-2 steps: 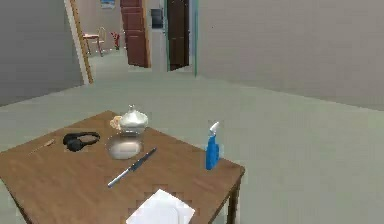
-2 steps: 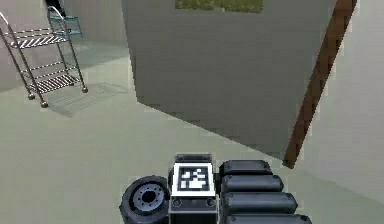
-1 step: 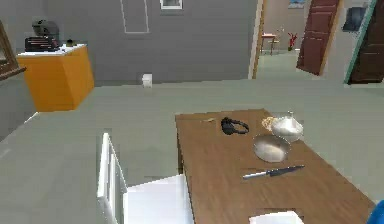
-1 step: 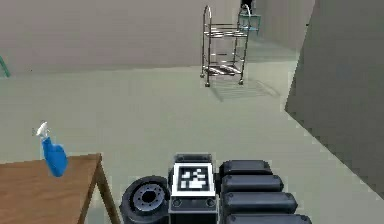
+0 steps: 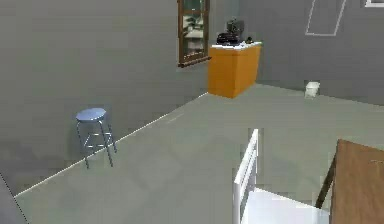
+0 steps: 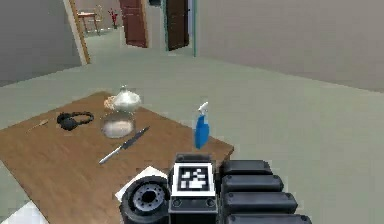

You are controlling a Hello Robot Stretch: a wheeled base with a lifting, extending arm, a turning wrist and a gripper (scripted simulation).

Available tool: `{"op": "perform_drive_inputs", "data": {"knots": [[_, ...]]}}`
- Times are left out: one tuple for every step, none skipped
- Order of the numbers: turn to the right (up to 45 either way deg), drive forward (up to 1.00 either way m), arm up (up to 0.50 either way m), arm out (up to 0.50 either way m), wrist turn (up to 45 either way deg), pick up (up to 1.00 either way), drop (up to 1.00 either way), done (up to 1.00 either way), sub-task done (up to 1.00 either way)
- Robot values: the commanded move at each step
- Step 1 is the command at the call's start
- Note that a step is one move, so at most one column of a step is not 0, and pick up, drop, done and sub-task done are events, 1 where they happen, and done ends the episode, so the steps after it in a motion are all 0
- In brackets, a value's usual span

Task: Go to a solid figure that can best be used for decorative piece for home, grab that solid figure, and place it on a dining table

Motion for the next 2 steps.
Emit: {"op": "perform_drive_inputs", "data": {"knots": [[-24.0,0.0,0.0,0.0,0.0,0.0,0.0,0.0,0.0],[0.0,0.0,0.0,0.48,0.0,0.0,0.0,0.0,0.0]]}}
